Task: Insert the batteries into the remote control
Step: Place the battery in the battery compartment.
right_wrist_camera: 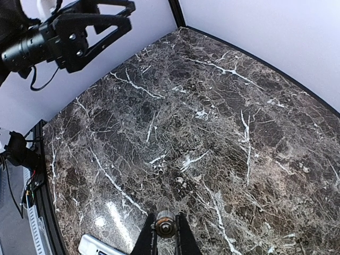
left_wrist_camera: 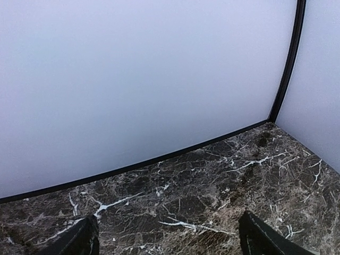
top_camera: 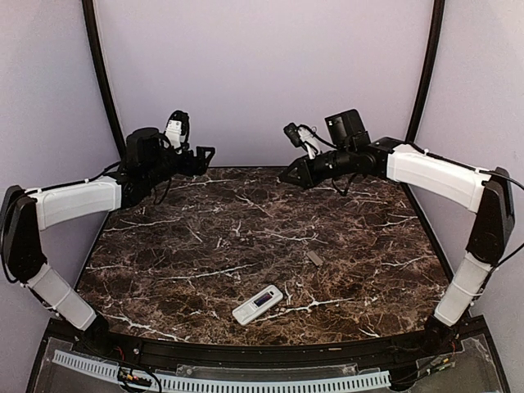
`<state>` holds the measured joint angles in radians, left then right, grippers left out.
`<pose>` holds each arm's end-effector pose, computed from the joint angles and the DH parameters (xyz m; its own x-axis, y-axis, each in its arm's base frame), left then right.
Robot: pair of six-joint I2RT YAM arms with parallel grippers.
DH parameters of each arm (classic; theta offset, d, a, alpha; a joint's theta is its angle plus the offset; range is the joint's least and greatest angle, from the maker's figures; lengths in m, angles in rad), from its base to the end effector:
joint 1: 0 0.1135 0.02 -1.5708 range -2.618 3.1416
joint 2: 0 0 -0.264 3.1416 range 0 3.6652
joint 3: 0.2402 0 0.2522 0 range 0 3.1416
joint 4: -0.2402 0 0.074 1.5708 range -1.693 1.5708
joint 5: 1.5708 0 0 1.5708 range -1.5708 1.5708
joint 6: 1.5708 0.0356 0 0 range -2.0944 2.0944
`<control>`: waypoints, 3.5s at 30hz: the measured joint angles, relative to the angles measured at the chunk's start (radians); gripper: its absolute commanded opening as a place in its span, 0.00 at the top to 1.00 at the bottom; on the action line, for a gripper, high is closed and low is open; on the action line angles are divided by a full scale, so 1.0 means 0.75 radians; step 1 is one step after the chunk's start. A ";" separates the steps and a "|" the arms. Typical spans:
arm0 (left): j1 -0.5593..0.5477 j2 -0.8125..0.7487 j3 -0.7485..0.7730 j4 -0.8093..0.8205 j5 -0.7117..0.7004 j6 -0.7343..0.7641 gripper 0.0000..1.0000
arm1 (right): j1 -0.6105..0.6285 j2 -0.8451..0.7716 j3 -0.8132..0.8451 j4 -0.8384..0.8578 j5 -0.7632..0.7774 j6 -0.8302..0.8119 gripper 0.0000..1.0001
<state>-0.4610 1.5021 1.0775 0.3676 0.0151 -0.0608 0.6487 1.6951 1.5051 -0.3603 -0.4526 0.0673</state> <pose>0.3215 -0.1603 0.3244 -0.0788 -0.0287 -0.9965 0.4544 0.8887 -0.0615 0.3053 0.2510 0.3327 -0.4723 -0.2822 -0.8351 -0.8104 0.5116 0.2855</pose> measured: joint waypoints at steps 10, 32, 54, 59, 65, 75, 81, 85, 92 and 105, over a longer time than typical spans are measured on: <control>0.091 0.179 0.074 0.280 0.107 -0.110 0.03 | -0.020 0.041 0.067 -0.068 -0.055 0.170 1.00; 0.339 0.384 0.154 0.495 0.413 -0.033 0.14 | -0.029 0.042 0.086 -0.155 0.010 0.386 1.00; -0.420 -0.408 -0.272 -0.261 0.039 -0.034 0.13 | 0.075 -0.337 -0.513 0.077 0.010 0.429 1.00; -0.608 -0.383 -0.345 -0.524 -0.013 -0.008 0.09 | 0.112 -0.342 -0.655 0.182 -0.034 0.510 1.00; -0.686 -0.224 -0.393 -0.701 -0.010 -0.003 0.01 | 0.205 -0.309 -0.749 0.319 -0.079 0.614 1.00; -0.739 -0.220 -0.601 -0.595 0.075 -0.065 0.01 | 0.208 -0.212 -0.745 0.398 -0.059 0.691 1.00; -0.756 -0.270 -0.667 -0.556 -0.003 -0.111 0.01 | 0.208 -0.230 -0.763 0.404 -0.054 0.739 1.00; -0.825 -0.319 -0.672 -0.515 -0.100 -0.161 0.01 | 0.208 -0.308 -0.830 0.399 -0.046 0.773 1.00; -0.970 -0.366 -0.702 -0.488 -0.216 -0.254 0.01 | 0.208 -0.430 -0.909 0.395 -0.008 0.818 1.00; -1.035 -0.362 -0.789 -0.403 -0.254 -0.209 0.01 | 0.264 -0.440 -0.983 0.492 0.047 0.919 1.00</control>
<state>-1.2373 1.2304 0.4858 0.0650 -0.1757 -0.2176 0.8467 1.3651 0.7681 0.0086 -0.4171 0.7563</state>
